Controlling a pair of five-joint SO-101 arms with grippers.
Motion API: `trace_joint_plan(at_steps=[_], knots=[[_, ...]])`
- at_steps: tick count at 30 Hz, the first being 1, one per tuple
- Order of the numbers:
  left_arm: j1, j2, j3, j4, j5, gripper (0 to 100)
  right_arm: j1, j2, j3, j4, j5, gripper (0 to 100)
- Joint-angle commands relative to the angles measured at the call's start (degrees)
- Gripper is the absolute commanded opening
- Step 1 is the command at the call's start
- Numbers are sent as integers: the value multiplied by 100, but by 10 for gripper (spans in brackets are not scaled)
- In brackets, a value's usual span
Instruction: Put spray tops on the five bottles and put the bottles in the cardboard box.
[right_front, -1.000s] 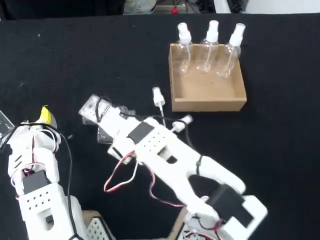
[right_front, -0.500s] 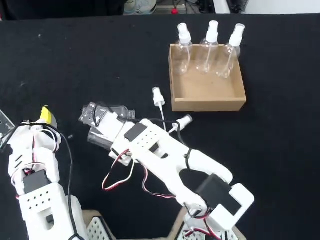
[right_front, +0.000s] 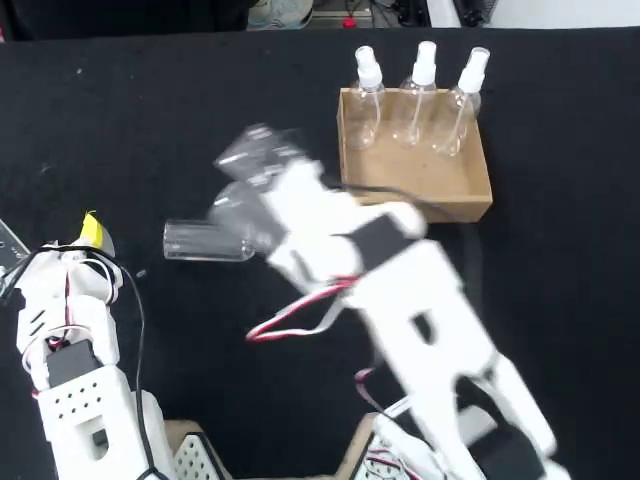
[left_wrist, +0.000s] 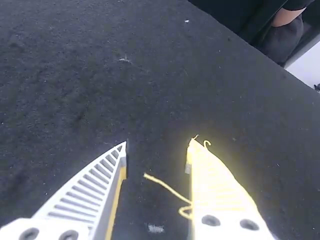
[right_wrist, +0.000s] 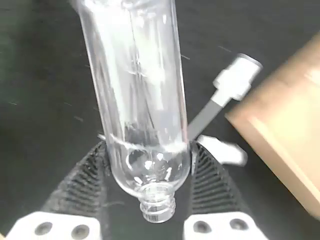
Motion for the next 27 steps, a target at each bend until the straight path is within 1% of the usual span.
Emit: trace_joint_plan(at_steps=[1, 4, 6, 8, 10, 13, 15, 17, 19, 21, 25, 27], knots=[[-57, -18, -84, -123, 53, 188, 2048, -690, -233, 642, 782, 29], [-57, -18, -84, -123, 62, 188, 4123, -716, -66, 844, 1459, 29], [-48, -18, -84, -132, 62, 188, 5380, -716, 189, 615, 1749, 29], [-48, -18, -92, -132, 62, 188, 6418, -716, 611, 149, 1820, 29], [-48, -18, -92, -132, 62, 188, 7147, -716, 1209, -466, 1811, 28], [-48, -18, -92, -132, 62, 188, 7833, -716, 2237, -1530, 1635, 28], [-48, -18, -92, -132, 62, 188, 8088, -716, 2879, -2295, 1310, 29], [-48, -18, -84, -132, 62, 188, 8176, -716, 3407, -2901, 1046, 29], [-48, -18, -75, -132, 62, 188, 8149, -725, 3741, -3112, 800, 36], [-48, -18, -57, -132, 53, 188, 7912, -734, 3811, -2989, 615, 88], [-48, -18, -48, -132, 44, 188, 7402, -752, 3635, -2233, 387, 245], [-48, -18, -48, -132, 35, 188, 7059, -752, 3442, -1793, 360, 286]])
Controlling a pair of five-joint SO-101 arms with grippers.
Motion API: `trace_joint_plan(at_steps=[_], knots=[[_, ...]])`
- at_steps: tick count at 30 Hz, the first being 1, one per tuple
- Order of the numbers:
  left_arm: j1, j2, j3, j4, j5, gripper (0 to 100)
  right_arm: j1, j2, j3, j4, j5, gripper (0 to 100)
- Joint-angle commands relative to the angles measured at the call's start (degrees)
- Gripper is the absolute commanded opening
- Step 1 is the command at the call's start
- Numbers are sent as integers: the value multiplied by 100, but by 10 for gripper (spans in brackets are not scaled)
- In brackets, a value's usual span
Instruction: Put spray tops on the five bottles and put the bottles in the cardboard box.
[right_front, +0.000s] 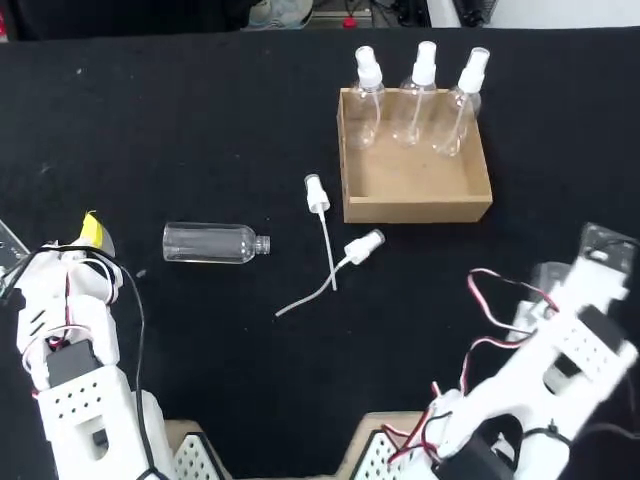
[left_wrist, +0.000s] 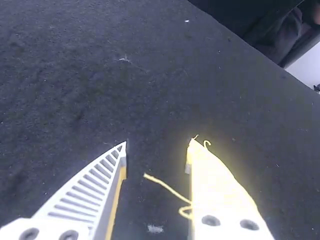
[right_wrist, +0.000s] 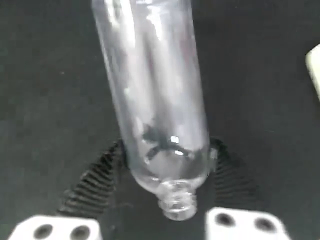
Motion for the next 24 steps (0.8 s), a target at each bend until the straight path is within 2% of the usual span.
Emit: trace_joint_plan(at_steps=[1, 7, 10, 13, 15, 19, 22, 24], knots=[[-48, -18, -48, -132, 9, 188, -677, -233, -453, 712, -70, 289], [-48, -18, -48, -132, 9, 188, -1310, -242, -1138, 1582, -70, 289], [-48, -18, -48, -132, 9, 188, -1196, -242, -1437, 1565, -26, 289], [-48, -18, -48, -132, 9, 188, -607, -242, -1789, 1530, 343, 261], [-48, -18, -48, -132, 9, 188, -220, -233, -2053, 1538, 1169, 193], [-48, -18, -48, -132, 9, 188, 404, -198, -2141, 1530, 3587, 67], [-48, -18, -48, -132, 9, 188, 870, -198, -1719, 1284, 5187, 57], [-48, -18, -48, -132, 9, 188, 1178, -198, -1244, 686, 5978, 57]])
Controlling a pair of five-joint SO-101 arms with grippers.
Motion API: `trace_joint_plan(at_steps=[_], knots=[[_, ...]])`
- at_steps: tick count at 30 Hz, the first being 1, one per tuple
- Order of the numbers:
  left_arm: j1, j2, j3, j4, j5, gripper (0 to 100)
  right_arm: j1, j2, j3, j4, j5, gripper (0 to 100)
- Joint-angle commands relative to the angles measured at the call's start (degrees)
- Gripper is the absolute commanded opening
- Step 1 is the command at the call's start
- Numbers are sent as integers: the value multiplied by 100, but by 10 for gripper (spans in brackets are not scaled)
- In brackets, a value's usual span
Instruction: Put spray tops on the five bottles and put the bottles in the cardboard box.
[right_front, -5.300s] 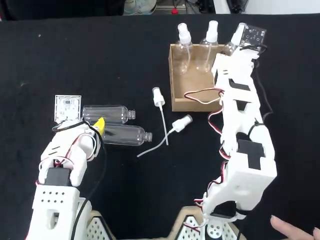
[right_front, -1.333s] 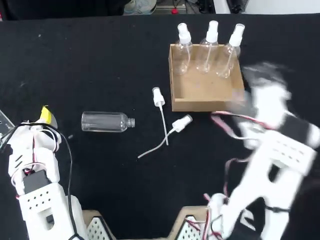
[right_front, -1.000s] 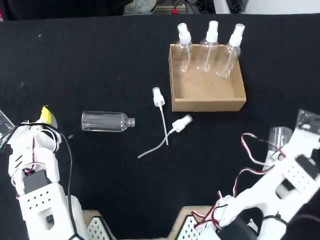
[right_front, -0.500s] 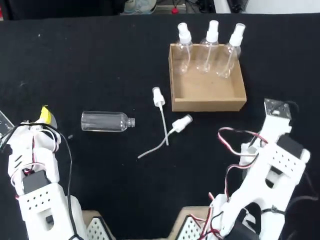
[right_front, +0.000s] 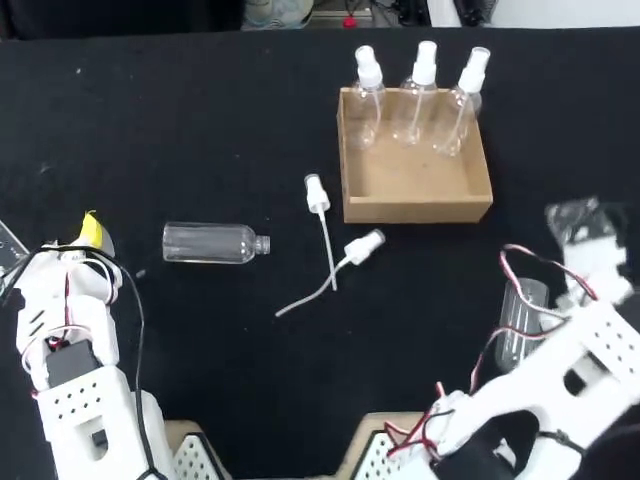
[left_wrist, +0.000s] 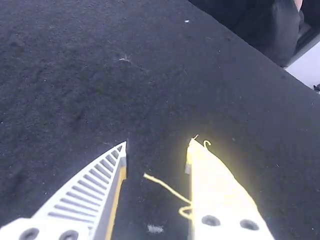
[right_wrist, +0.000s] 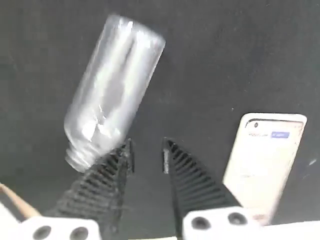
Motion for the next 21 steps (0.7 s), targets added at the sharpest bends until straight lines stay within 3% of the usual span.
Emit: trace_joint_plan(at_steps=[1, 6, 9, 15, 21], knots=[[-48, -18, -48, -132, 9, 188, 633, -198, 646, -1081, 1732, 57], [-48, -18, -48, -132, 9, 188, 844, -242, 2360, -3174, 2356, 57], [-48, -18, -48, -132, 9, 188, 607, -242, 2897, -3437, 2330, 57], [-48, -18, -48, -132, 9, 188, -246, -242, 2563, -2268, 967, 57], [-40, -18, -40, -132, 9, 188, -1407, -242, 1262, -185, -1196, 57]])
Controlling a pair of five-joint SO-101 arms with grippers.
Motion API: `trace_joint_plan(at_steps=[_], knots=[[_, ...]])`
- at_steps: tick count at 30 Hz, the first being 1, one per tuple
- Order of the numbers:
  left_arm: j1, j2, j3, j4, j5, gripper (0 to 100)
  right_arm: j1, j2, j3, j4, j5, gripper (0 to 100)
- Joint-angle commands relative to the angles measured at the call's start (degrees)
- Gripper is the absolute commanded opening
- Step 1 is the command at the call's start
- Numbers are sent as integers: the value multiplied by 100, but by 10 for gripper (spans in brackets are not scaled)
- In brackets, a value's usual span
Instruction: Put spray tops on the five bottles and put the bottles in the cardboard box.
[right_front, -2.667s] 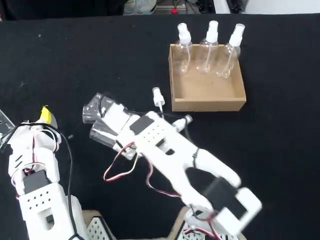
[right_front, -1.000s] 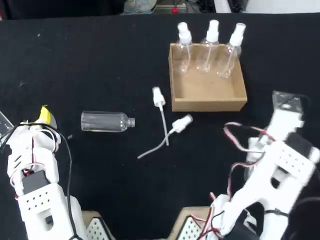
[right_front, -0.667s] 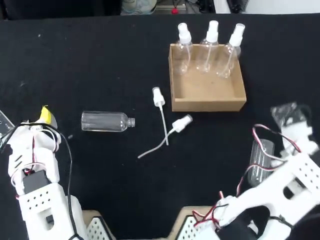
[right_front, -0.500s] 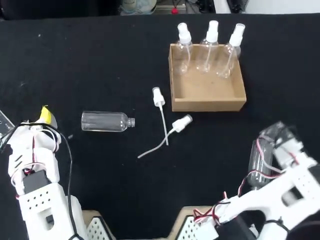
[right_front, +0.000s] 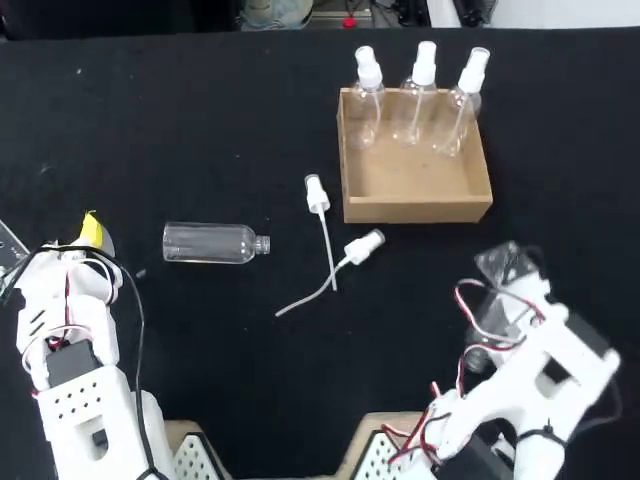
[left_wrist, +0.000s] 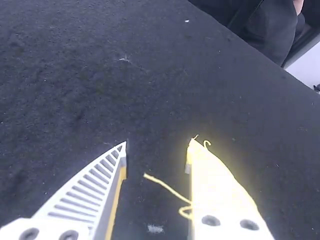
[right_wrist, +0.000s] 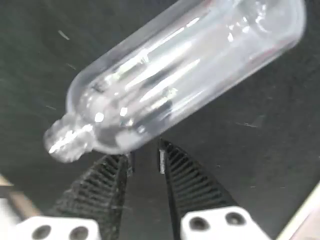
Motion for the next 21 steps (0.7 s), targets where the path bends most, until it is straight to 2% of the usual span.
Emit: trace_joint_plan(at_steps=[1, 7, 9, 12, 14, 16, 18, 21], knots=[[-40, -18, -40, -132, 9, 188, -826, -242, -910, 1046, -1345, 57], [-40, -18, -40, -132, 9, 188, -2040, -215, -980, 774, -2822, 57], [-40, -18, -40, -132, 9, 188, -2277, -242, -1059, 941, -3042, 57], [-40, -18, -40, -132, 9, 188, -2409, -242, -1569, 1407, -2927, 79], [-40, -18, -40, -132, 9, 188, -2321, -242, -2044, 1688, -2418, 148], [-40, -18, -40, -132, 9, 188, -2163, -215, -2378, 1749, -1538, 234], [-40, -18, -40, -132, 9, 188, -2127, -207, -2431, 1723, -290, 299], [-40, -18, -40, -132, 9, 188, -2119, -224, -2202, 1697, 1811, 328]])
